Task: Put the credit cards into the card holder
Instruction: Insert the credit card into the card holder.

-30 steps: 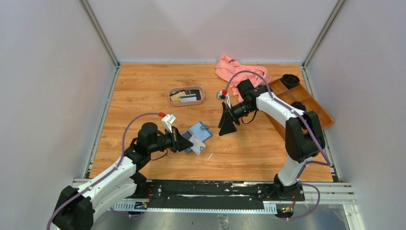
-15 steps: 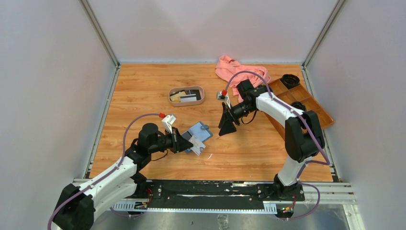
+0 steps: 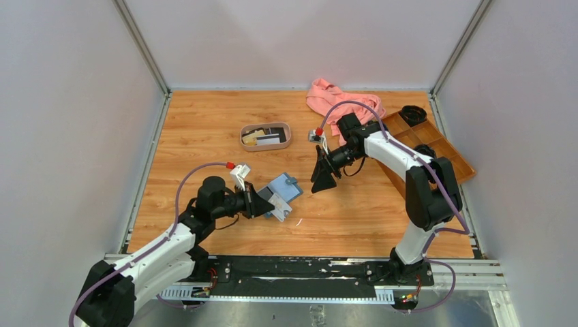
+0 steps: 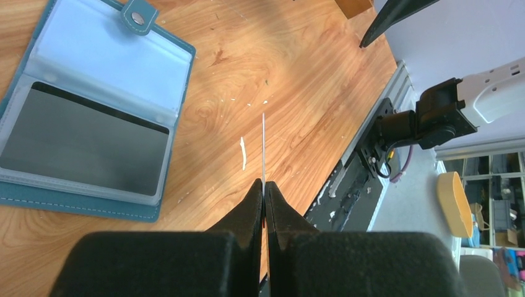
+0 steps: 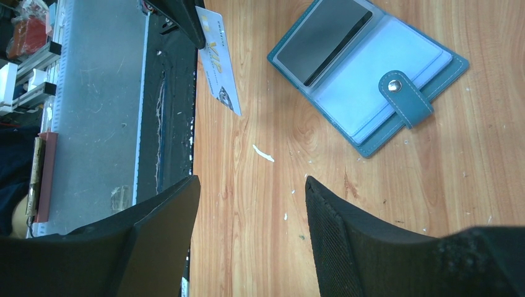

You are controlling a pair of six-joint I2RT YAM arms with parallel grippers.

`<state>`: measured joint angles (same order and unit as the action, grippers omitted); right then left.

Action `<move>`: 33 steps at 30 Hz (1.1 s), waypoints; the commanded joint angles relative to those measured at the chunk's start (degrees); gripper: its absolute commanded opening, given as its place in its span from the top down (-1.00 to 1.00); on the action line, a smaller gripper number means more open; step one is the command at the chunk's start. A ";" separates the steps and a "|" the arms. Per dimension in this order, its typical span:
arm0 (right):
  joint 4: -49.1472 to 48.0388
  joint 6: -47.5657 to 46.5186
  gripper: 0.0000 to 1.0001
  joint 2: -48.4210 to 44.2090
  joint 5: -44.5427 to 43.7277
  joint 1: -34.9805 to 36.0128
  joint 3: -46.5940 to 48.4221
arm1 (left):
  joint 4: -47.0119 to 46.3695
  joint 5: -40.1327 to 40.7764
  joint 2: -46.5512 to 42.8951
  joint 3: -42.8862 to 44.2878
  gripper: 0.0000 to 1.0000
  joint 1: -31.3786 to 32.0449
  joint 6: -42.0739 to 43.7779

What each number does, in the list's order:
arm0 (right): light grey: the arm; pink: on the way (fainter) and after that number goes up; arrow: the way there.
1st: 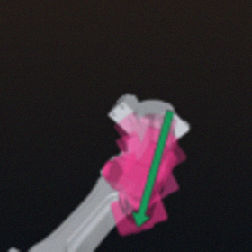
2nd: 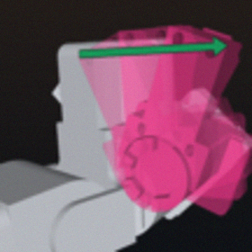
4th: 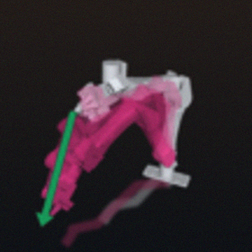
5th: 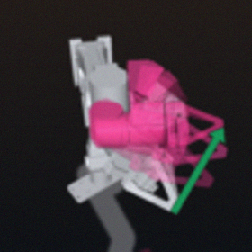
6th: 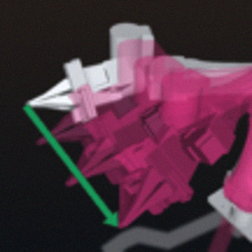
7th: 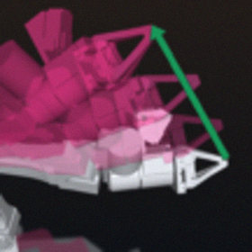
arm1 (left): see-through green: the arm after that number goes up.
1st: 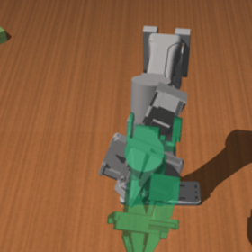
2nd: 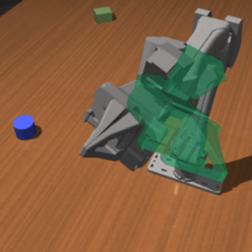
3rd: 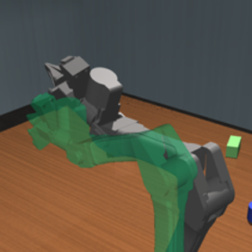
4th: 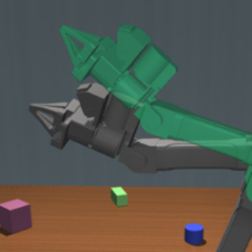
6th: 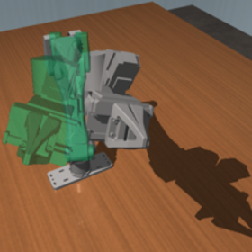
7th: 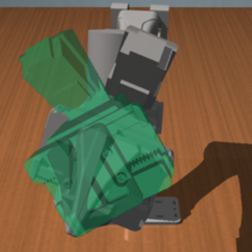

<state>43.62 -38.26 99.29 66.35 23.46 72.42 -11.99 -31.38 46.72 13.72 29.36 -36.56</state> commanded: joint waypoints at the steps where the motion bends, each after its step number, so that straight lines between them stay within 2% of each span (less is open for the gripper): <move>1: 0.24 0.55 -0.33 0.91 -0.43 -0.61 -0.70 | -1.72 0.37 0.16 -1.01 1.00 -0.45 0.02; 23: -0.32 1.71 -0.33 2.86 -0.20 -0.61 -0.92 | -9.36 0.37 3.30 -4.53 1.00 -1.32 -2.94; 33: -3.48 5.65 -0.33 5.02 -0.10 -0.44 -1.72 | -18.99 1.22 8.55 -7.51 1.00 -2.16 -7.51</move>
<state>41.21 -34.54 103.07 66.37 23.46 71.70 -24.56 -30.81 53.12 7.33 27.73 -41.87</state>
